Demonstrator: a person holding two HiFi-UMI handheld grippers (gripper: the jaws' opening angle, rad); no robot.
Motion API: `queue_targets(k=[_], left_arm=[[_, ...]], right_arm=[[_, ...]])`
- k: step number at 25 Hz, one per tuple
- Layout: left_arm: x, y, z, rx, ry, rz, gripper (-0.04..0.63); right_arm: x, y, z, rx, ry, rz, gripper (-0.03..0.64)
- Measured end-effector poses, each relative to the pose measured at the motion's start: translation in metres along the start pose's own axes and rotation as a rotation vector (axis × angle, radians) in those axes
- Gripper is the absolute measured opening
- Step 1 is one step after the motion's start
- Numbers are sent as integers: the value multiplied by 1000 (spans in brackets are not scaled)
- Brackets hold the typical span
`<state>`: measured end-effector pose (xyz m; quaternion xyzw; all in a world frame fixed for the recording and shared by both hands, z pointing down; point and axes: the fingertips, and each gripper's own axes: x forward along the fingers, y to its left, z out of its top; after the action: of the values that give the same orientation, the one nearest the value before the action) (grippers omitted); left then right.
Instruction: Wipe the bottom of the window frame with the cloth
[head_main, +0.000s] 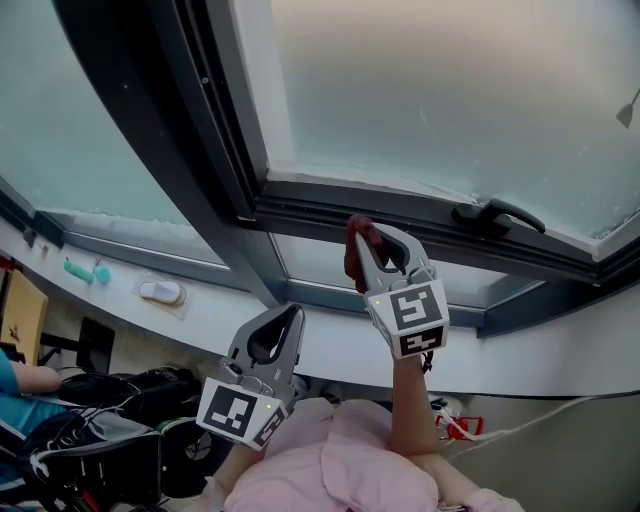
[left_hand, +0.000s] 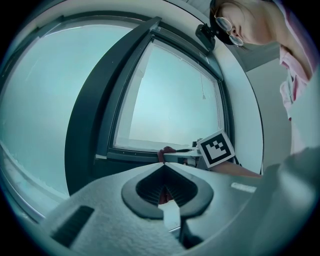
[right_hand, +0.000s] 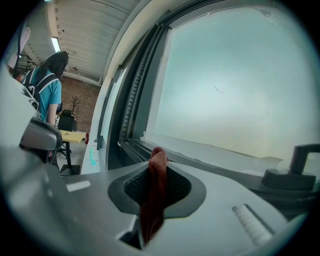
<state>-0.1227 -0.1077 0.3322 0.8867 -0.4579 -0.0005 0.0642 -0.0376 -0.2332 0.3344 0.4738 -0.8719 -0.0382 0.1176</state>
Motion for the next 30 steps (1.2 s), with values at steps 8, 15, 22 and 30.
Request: queue_targets(k=[8, 15, 22, 30], left_arm=[[3, -9, -1, 10, 8, -18, -2], [7, -17, -4, 7, 20, -41, -2], [12, -26, -5, 6, 22, -70, -2], [12, -30, -3, 8, 14, -76, -2]], right_arm=[[-13, -15, -5, 10, 11, -32, 51], [-29, -33, -12, 26, 21, -80, 51], [-44, -51, -19, 43, 20, -134, 52], [-59, -68, -26, 58, 24, -174, 51]])
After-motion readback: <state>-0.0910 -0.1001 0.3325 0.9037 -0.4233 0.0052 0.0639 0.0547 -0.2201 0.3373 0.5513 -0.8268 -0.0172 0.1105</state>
